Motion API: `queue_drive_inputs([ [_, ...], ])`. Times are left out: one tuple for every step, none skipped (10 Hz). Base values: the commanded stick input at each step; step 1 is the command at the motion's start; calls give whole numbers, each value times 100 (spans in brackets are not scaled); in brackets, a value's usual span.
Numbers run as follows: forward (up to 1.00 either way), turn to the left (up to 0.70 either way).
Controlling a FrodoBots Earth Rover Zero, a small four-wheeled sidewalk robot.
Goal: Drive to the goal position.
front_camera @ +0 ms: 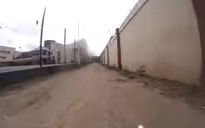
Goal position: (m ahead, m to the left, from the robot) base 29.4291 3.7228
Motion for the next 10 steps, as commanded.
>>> queue_drive_inputs([
  [30, 0],
  [30, 0],
  [30, 0],
  [30, 0],
  [30, 0],
  [30, 0],
  [30, 0],
  [30, 0],
  [30, 0],
  [30, 0],
])
